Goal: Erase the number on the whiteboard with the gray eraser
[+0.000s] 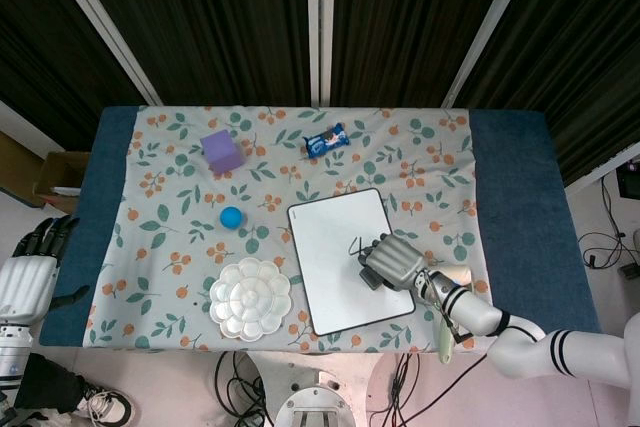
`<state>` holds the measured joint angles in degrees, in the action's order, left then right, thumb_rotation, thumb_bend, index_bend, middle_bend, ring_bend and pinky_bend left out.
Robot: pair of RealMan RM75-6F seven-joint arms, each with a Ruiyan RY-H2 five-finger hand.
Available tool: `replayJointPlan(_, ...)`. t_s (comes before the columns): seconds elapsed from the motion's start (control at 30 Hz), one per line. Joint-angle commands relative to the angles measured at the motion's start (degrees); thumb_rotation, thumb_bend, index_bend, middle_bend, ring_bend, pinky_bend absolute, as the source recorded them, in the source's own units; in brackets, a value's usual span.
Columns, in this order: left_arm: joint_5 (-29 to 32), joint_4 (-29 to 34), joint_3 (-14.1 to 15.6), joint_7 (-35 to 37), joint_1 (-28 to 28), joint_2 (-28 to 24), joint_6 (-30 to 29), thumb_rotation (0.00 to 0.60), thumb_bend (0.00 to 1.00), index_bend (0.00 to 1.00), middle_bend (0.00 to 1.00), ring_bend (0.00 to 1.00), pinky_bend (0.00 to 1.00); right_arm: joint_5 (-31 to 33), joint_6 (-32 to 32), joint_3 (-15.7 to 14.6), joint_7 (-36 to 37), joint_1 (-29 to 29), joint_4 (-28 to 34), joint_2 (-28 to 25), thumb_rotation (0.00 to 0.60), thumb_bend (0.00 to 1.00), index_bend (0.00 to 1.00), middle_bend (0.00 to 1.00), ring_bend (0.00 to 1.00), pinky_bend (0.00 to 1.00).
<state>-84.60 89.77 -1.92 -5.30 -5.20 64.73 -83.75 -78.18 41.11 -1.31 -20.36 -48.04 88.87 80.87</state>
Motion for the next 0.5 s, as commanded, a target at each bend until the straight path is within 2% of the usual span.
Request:
replayJointPlan(0.03, 0.2, -0.1, 0.0, 0.0, 0.1, -0.1, 0.0, 0.6, 0.0, 0.09, 0.08, 0.06, 0.19, 0.3, -0.5, 0.4, 1.5, 0.0, -2.0, 1.7, 0.6, 0.28, 0.95, 0.82, 0.74, 0.82)
replayJointPlan(0.23, 0.4, -0.4, 0.1, 0.1, 0.2, -0.1, 0.2, 0.6, 0.0, 0.09, 0.08, 0.06, 0.19, -1.4, 1.2, 1.8, 2.6, -0.5, -6.0, 5.0, 0.6, 0.28, 0.95, 0.82, 0.74, 0.82)
replayJointPlan(0.5, 0.5, -0.6, 0.1, 0.5, 0.6, -0.3, -0.3, 0.6, 0.0, 0.09, 0.08, 0.06, 0.19, -0.5, 0.1, 4.7, 2.4, -3.0, -13.4, 10.5, 0.6, 0.28, 0.96, 0.82, 0.73, 0.82)
